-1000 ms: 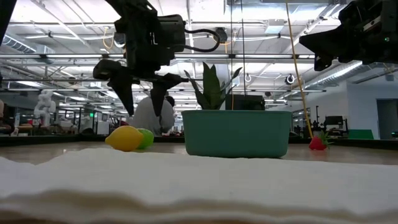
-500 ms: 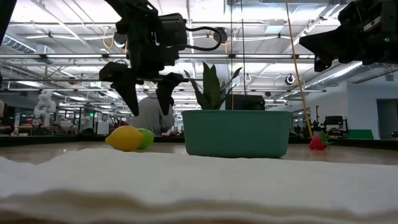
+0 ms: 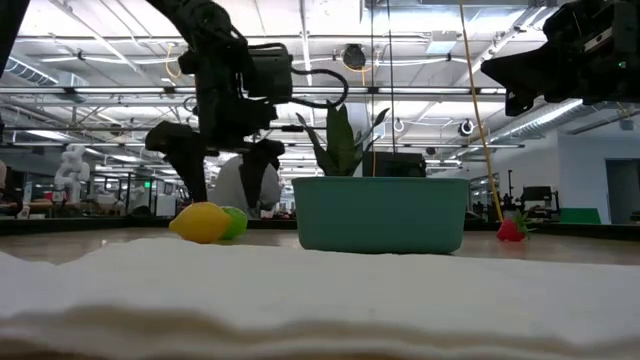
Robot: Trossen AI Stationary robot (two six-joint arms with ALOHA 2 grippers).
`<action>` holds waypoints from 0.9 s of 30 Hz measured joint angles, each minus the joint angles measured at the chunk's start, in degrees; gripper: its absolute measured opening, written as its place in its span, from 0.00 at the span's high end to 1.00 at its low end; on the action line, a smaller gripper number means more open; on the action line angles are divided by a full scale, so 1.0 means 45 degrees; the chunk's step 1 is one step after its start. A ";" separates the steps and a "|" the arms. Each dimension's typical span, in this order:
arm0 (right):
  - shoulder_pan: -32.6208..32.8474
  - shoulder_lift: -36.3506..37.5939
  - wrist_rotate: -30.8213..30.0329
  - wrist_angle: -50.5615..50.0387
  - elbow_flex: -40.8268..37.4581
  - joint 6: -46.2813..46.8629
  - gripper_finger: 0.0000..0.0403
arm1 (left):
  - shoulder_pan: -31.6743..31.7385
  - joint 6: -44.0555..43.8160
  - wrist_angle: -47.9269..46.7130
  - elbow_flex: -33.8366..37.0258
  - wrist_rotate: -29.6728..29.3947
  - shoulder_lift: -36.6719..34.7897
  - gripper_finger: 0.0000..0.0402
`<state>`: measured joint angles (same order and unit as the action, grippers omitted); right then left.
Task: Pick and placing Produce into tupperware
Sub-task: Put the fruits and the vegetables into the bin
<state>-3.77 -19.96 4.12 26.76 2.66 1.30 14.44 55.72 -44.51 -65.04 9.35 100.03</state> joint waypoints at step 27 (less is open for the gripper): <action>0.0005 -0.0002 0.0002 -0.0017 -0.0003 -0.0012 1.00 | 0.0040 -0.0171 0.1665 0.0877 -0.0608 0.1052 0.11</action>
<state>-3.75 -19.97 4.13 26.69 2.64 1.24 14.62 54.95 -37.01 -61.09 6.61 104.76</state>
